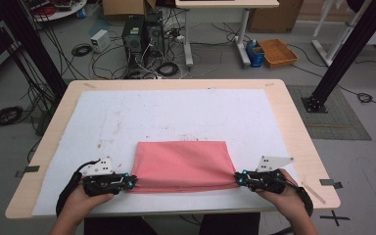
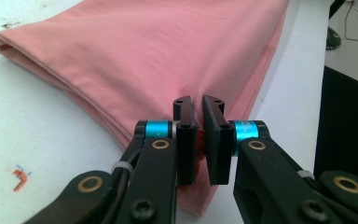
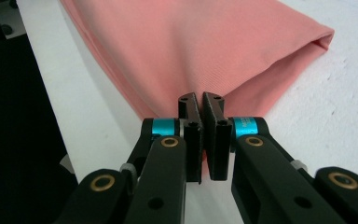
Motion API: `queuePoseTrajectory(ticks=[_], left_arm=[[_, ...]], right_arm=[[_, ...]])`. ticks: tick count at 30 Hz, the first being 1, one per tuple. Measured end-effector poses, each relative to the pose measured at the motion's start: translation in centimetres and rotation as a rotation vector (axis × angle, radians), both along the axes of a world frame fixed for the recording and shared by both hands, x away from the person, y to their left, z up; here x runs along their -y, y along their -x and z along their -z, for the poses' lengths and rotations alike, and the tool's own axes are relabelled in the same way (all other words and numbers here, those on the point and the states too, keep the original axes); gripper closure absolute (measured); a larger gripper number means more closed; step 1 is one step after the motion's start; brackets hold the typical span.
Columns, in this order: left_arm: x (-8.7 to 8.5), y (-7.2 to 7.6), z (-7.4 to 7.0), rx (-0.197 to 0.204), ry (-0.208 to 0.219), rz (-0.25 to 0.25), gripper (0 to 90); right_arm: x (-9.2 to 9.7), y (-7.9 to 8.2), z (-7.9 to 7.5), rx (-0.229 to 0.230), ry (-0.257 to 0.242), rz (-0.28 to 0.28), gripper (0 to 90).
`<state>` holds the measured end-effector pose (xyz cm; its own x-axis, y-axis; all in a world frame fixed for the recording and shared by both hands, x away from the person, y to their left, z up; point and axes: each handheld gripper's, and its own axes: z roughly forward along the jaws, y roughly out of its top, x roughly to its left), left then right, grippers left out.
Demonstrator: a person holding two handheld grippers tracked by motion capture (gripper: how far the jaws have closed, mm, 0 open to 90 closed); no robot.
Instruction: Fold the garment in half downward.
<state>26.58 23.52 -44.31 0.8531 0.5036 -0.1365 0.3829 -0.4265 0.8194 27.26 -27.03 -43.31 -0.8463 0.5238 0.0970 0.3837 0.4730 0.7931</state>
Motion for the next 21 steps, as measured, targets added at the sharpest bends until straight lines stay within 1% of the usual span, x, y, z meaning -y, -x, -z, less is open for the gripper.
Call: queuePoseTrajectory(ticks=[2, 4, 5, 6, 7, 8, 9, 10, 12, 13, 14, 15, 17, 19, 20, 21], left_arm=[[0.1, 0.1, 0.2, -0.001, -0.011, 0.001, 83.3], [0.1, 0.2, 0.3, -0.003, -0.013, 0.003, 79.8], [0.1, 0.2, 0.2, -0.003, -0.012, -0.004, 75.0], [0.1, 0.3, 0.1, 0.008, -0.01, -0.013, 69.0], [0.1, 0.3, 0.0, 0.027, -0.008, -0.026, 63.2], [0.0, 0.3, -0.3, 0.053, -0.013, -0.047, 55.2], [-0.1, 0.3, -0.6, 0.073, -0.007, -0.073, 45.5], [-0.2, 0.3, -0.9, 0.084, 0.005, -0.086, 39.3], [-0.5, 0.2, -1.4, 0.102, 0.03, -0.104, 30.6], [-0.6, 0.1, -1.7, 0.117, 0.041, -0.11, 28.5], [-0.7, 0.1, -1.9, 0.131, 0.053, -0.11, 28.5], [-0.8, 0.1, -2.0, 0.138, 0.065, -0.113, 28.5], [-0.9, -0.1, -2.3, 0.151, 0.08, -0.126, 28.4], [-1.0, -0.5, -2.6, 0.154, 0.086, -0.149, 28.2], [-1.0, -0.9, -2.7, 0.154, 0.091, -0.161, 27.9], [-1.0, -1.4, -2.7, 0.147, 0.094, -0.17, 27.8]], right_arm=[[0.1, 0.2, 0.3, -0.009, -0.003, 0.007, 86.4], [0.1, 0.4, 0.7, -0.026, -0.006, 0.015, 82.1], [0.2, 0.5, 0.8, -0.027, -0.003, 0.013, 79.0], [0.3, 0.5, 0.8, -0.018, -0.002, 0.023, 72.5], [0.4, 0.5, 0.7, -0.005, -0.008, 0.036, 64.0], [0.7, 0.4, 0.5, 0.01, -0.017, 0.057, 55.8], [0.9, 0.2, 0.3, 0.03, -0.022, 0.073, 49.9], [1.0, 0.1, 0.0, 0.044, -0.033, 0.079, 45.8], [1.2, -0.2, -0.7, 0.08, -0.053, 0.098, 38.6], [1.2, -0.5, -1.1, 0.099, -0.06, 0.104, 37.4], [1.2, -0.7, -1.4, 0.109, -0.068, 0.11, 35.0], [1.2, -0.9, -1.7, 0.118, -0.078, 0.119, 32.8], [1.2, -1.5, -2.3, 0.135, -0.097, 0.129, 30.9], [1.1, -1.8, -2.6, 0.144, -0.113, 0.13, 30.0], [1.1, -2.1, -2.7, 0.144, -0.119, 0.13, 29.8], [1.0, -2.3, -2.8, 0.142, -0.119, 0.137, 29.4]])
